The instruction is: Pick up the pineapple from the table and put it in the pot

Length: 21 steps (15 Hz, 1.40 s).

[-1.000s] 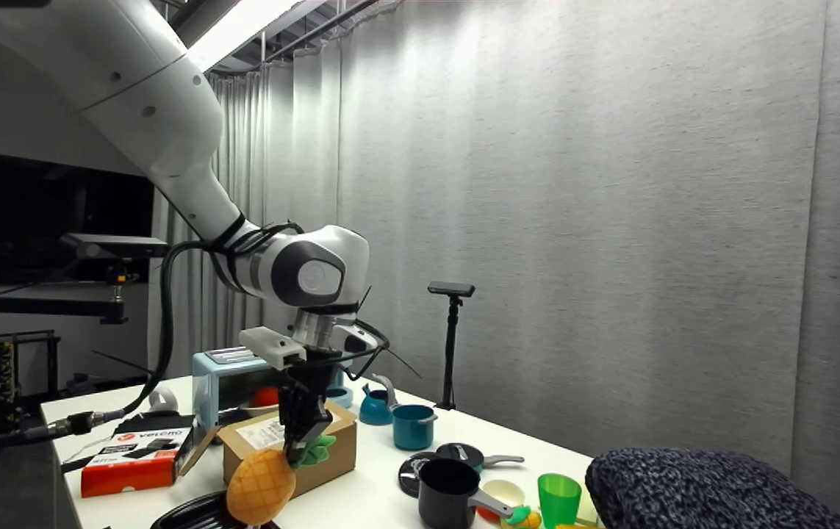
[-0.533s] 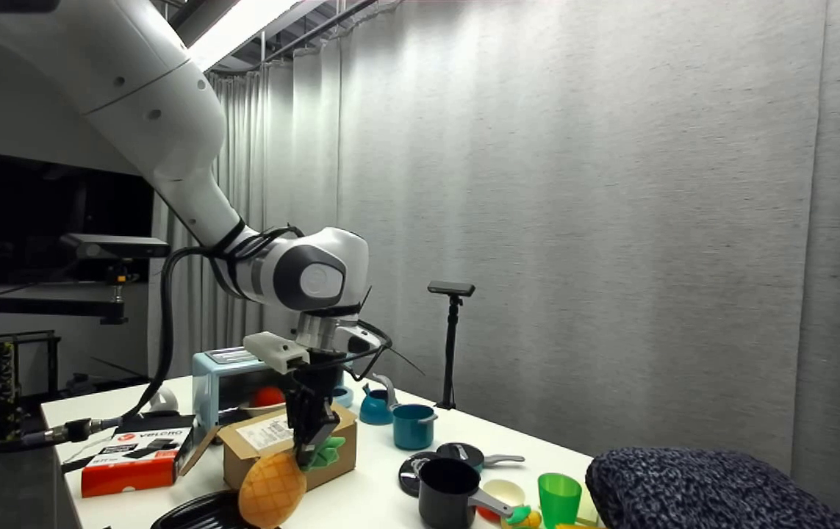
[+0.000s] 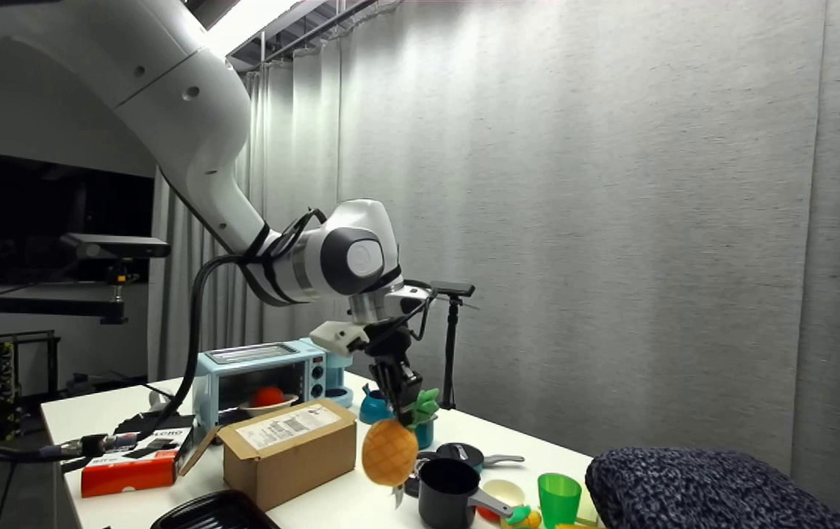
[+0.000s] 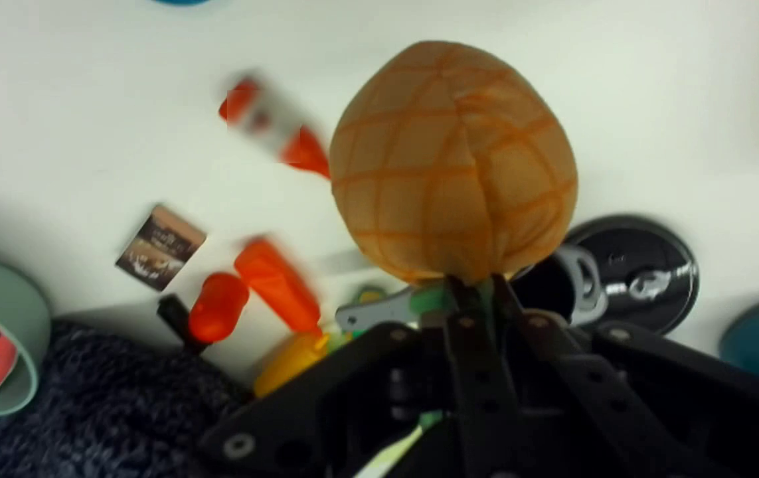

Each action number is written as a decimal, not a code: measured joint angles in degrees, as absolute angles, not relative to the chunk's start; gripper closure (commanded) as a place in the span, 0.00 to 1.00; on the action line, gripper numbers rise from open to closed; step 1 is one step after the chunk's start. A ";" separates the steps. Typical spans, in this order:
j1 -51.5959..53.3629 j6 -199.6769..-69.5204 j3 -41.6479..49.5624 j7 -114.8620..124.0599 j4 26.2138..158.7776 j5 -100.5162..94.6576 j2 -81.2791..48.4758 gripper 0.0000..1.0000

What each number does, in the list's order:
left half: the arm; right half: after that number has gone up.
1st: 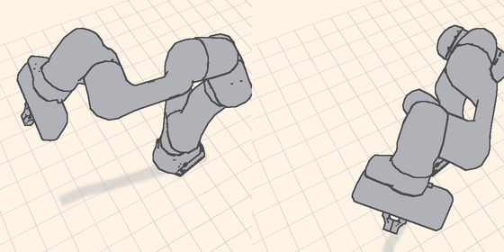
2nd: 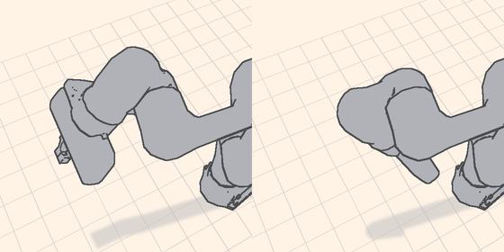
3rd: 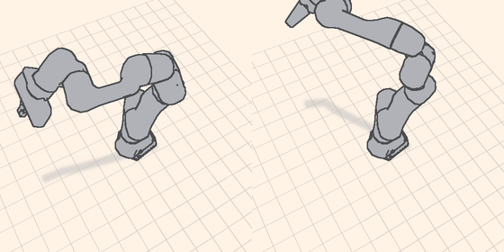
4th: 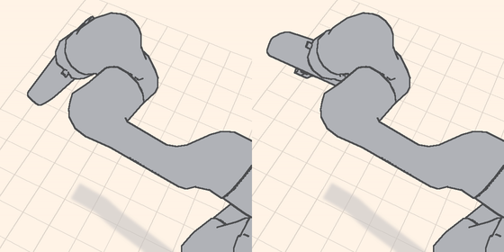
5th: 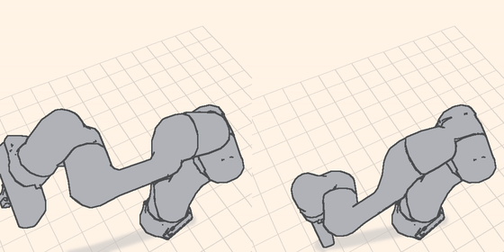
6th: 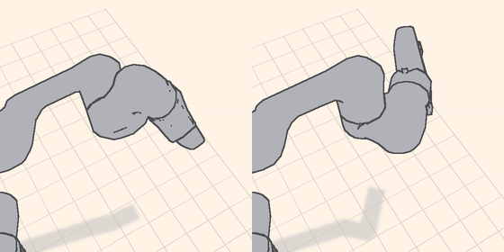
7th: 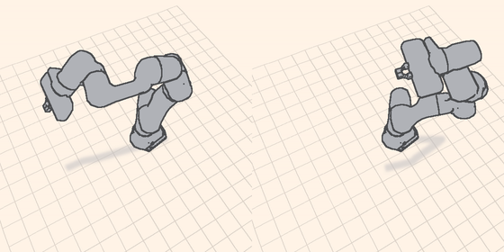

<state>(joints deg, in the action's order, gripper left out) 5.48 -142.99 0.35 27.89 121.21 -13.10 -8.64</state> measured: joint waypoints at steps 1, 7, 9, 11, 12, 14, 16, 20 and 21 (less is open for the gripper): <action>5.48 -144.21 1.34 29.96 120.03 -15.52 -8.60 0.98; 5.39 -149.37 4.04 36.06 112.65 -21.24 -10.83 0.98; 5.39 -149.53 3.79 35.24 109.80 -18.29 -13.44 0.98; 5.40 -149.52 3.54 34.13 106.66 -15.75 -16.58 0.98; 5.44 -149.52 3.51 33.60 105.07 -14.77 -18.15 0.98; 5.46 -149.49 3.51 32.84 102.26 -13.36 -20.90 0.98; 5.46 -149.47 3.47 31.55 99.91 -11.23 -23.45 0.98; 5.51 -149.24 2.67 28.04 96.10 -6.47 -28.09 0.98; 5.59 -149.13 2.50 27.56 95.34 -6.07 -29.07 0.98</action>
